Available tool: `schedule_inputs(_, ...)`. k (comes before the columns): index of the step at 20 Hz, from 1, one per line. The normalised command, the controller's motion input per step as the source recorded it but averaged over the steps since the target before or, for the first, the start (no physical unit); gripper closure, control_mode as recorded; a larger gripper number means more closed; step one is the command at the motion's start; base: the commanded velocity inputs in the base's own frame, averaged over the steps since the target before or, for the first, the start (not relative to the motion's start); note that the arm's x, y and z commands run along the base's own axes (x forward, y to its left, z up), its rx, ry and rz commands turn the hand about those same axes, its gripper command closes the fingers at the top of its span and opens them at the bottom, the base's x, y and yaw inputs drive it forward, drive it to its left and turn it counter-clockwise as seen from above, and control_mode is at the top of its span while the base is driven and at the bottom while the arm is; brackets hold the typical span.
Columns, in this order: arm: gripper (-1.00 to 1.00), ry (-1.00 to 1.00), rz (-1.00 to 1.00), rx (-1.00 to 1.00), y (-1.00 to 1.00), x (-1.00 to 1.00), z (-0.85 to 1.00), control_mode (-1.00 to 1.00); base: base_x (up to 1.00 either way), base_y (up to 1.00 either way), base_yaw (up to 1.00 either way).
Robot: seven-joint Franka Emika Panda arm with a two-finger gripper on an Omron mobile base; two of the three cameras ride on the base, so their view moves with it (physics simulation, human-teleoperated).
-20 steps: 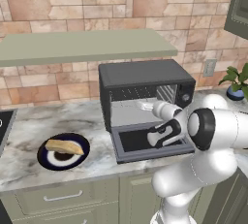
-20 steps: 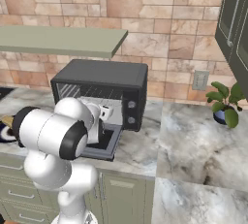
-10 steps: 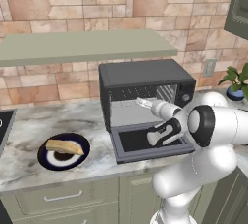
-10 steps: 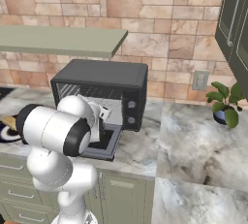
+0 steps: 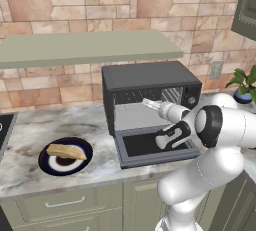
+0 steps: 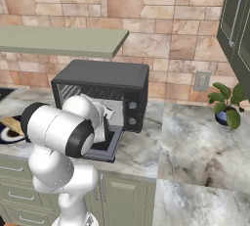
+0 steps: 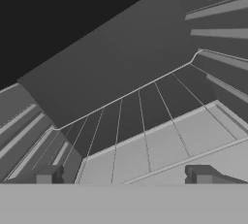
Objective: Pull the toaster oven rack outwards. Pick up the baguette from the plate and place it on the toaster oven rack. Close the toaster oven door fully and set the temperature to the lowest setting.
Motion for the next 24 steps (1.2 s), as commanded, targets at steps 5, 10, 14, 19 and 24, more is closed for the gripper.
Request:
schedule_inputs(5, -1.00, 0.00, 0.00, 0.00, -0.03, 0.08, -0.05, -1.00, 0.00, 0.00, 0.00)
schedule_inputs(10, -1.00, 0.00, 0.00, 0.00, -0.01, 0.00, -0.13, -1.00, 0.00, 0.00, 0.00)
schedule_inputs(14, -1.00, 0.00, 0.00, 0.01, -0.04, 0.00, -0.05, -1.00, 0.00, 0.00, 0.00)
schedule_inputs(19, -1.00, 0.00, 0.00, 0.03, -0.05, 0.02, -0.03, -1.00, 0.00, 0.00, 0.00)
schedule_inputs(24, -1.00, 0.00, 0.00, 0.08, -0.08, 0.11, -0.07, -1.00, 0.00, 0.00, 0.00)
